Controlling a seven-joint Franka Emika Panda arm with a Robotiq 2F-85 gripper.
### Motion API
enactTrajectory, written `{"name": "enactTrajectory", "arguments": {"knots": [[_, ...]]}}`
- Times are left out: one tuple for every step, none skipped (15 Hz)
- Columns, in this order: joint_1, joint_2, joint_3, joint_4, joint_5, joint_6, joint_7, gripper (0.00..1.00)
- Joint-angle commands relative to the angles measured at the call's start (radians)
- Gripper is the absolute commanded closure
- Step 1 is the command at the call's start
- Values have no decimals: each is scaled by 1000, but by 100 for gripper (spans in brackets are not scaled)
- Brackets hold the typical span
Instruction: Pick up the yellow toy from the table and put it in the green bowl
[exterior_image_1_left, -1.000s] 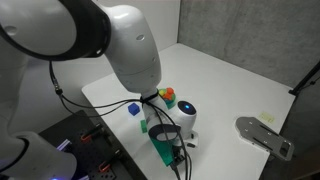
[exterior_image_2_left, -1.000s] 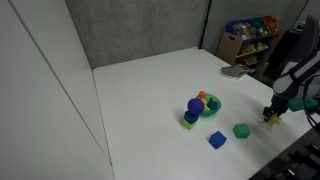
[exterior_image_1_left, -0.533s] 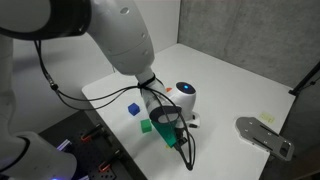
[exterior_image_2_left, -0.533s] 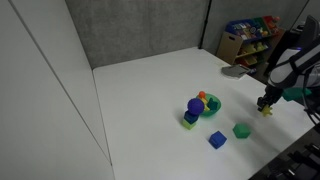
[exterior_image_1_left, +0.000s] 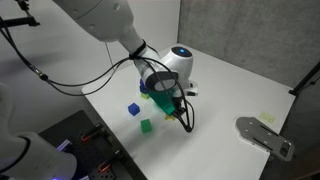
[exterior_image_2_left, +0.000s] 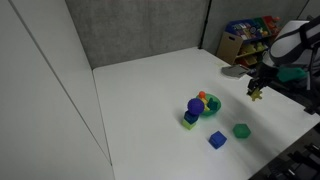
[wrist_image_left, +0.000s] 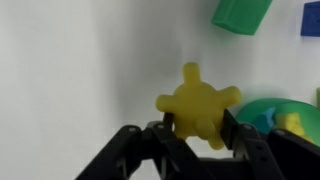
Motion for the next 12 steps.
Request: {"name": "enactTrajectory", "arguments": {"knots": [[46, -58, 36, 2, 69, -42, -7, 79], [68, -56, 42, 10, 74, -41, 3, 79], [88, -52, 50, 16, 83, -32, 9, 79], [112, -41, 53, 25, 76, -20, 23, 79], [133, -30, 58, 37, 72, -19, 33, 79], [154, -20, 59, 46, 63, -12, 49, 79], [174, -3, 59, 63, 53, -9, 67, 79], [192, 13, 58, 80, 46, -9, 85, 79], [207, 34, 58, 103, 44, -14, 97, 79], [221, 52, 56, 123, 38, -14, 111, 79], [234, 77, 52, 151, 30, -15, 126, 79], [245, 102, 48, 182, 21, -20, 140, 79]]}}
